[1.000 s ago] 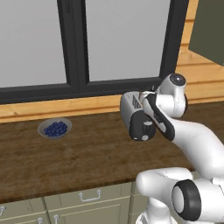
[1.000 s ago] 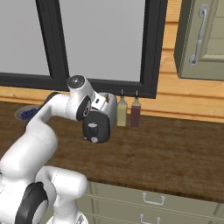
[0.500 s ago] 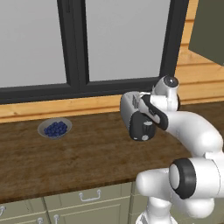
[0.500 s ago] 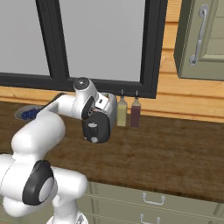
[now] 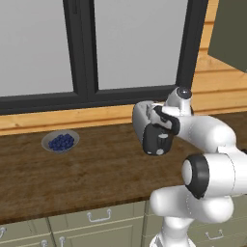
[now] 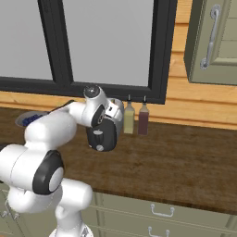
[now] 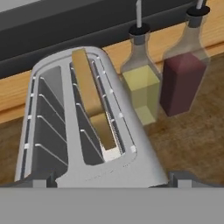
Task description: Start the toaster. Once the lever pops up, take the bread to the plate on the dining counter.
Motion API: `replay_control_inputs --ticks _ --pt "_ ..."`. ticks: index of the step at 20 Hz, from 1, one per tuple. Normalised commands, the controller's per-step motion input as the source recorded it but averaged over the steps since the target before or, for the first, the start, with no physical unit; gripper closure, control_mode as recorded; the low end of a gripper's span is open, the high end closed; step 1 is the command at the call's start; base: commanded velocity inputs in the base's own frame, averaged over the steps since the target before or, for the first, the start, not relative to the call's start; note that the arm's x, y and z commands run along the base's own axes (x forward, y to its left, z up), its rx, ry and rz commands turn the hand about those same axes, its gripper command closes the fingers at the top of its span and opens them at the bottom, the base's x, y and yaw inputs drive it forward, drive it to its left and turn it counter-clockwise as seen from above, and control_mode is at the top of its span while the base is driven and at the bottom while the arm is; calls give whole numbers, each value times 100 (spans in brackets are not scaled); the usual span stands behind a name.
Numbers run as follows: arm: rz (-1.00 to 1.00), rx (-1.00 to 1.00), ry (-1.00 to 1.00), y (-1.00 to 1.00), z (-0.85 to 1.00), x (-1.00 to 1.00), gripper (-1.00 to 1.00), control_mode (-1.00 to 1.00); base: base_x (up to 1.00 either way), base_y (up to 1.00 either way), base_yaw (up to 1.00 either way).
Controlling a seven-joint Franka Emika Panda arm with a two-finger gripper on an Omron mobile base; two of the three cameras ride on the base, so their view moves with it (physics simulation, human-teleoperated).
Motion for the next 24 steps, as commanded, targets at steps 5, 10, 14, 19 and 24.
replay_control_inputs --ticks 5,10,14,19,24 --pt "0 2 0 -13 -18 36 -100 -100 0 0 0" --pt "0 2 0 -7 -21 27 -100 -100 0 0 0" --pt "0 2 0 0 -25 15 -100 -100 0 0 0" --pt "1 4 -1 4 -20 1 -100 -100 0 0 0" --pt "1 2 -1 8 -16 8 -100 -100 0 0 0"
